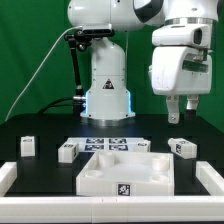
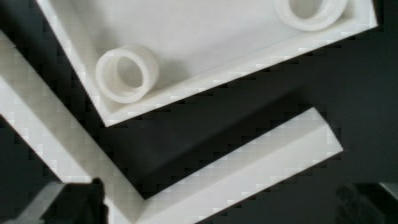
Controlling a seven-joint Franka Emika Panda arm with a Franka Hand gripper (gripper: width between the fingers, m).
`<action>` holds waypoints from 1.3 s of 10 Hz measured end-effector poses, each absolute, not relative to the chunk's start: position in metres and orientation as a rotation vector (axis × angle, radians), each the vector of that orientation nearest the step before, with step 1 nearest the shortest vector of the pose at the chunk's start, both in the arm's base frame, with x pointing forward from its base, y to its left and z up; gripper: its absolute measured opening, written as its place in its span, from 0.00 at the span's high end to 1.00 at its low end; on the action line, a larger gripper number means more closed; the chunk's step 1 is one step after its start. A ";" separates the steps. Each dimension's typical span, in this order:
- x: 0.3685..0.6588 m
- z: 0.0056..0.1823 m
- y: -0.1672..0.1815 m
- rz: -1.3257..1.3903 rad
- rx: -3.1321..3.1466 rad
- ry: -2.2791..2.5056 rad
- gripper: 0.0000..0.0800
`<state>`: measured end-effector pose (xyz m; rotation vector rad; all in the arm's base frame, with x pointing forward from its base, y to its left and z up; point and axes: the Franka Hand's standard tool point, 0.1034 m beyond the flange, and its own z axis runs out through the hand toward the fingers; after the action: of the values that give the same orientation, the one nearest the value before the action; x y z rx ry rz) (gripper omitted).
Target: Assemble one leg
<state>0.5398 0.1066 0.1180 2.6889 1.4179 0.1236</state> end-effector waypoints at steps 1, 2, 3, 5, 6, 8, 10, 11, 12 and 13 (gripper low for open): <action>0.541 0.118 0.109 0.156 2.677 1.421 0.19; 0.541 0.118 0.109 0.155 2.677 1.420 0.19; 0.541 0.118 0.109 0.155 2.677 1.420 0.19; 0.541 0.118 0.109 0.154 2.679 1.420 0.19; 0.541 0.118 0.109 0.154 2.679 1.421 0.19; 0.541 0.118 0.109 0.154 2.679 1.421 0.19; 0.528 0.106 0.106 0.199 2.600 1.555 0.19; 0.515 0.097 0.100 0.207 2.530 1.655 0.19; 0.509 0.090 0.091 0.179 2.481 1.723 0.19; 0.508 0.085 0.077 0.137 2.465 1.747 0.19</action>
Offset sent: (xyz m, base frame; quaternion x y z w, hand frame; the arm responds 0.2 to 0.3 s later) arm 0.0000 0.0000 0.0000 0.0000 0.0000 0.0000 1.0000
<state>0.5077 0.0773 0.0848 2.4654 1.7470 0.1371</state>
